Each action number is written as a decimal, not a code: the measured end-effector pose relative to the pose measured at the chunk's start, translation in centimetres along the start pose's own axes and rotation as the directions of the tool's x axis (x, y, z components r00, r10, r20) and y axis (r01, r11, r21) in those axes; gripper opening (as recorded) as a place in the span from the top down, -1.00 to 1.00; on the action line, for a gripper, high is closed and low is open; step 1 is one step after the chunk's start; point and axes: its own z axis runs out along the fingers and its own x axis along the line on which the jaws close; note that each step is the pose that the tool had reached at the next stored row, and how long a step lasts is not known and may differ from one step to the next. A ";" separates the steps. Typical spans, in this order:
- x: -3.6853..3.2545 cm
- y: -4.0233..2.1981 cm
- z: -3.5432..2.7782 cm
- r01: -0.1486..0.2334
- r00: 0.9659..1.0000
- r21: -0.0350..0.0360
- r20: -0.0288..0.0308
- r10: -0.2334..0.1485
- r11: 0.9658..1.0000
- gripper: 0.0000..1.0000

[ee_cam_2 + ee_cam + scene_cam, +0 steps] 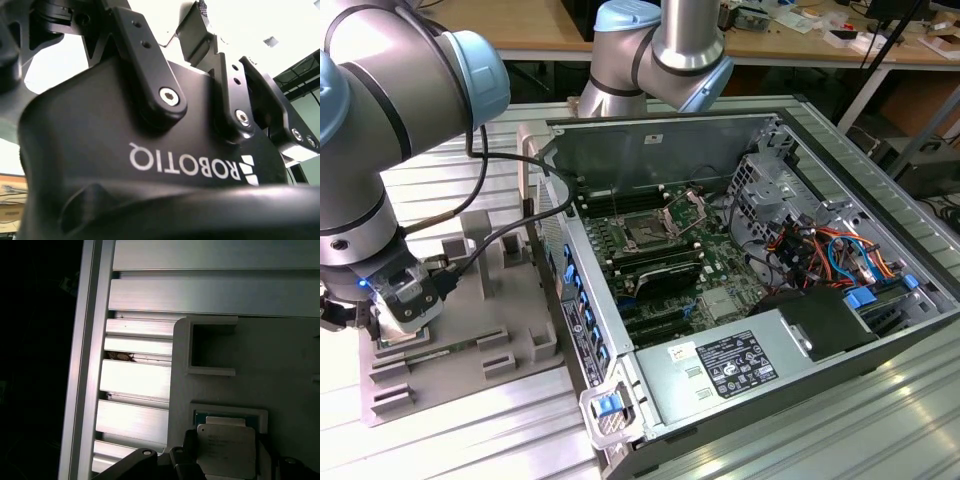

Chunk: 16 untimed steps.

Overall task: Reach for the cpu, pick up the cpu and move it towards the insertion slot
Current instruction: 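Pick up the cpu and move it towards the insertion slot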

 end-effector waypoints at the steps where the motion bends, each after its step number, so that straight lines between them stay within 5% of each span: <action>1: 0.00 0.00 0.00 0.000 1.000 0.000 0.000 0.000 1.000 -0.09; 11: 0.00 0.00 0.02 0.000 1.000 0.000 0.000 0.000 1.000 -0.09; 13: 0.00 0.03 -0.70 0.000 1.000 0.000 0.000 0.000 1.000 -0.09; 16: 0.00 0.04 -0.89 0.000 1.000 0.000 0.000 0.000 1.000 -0.09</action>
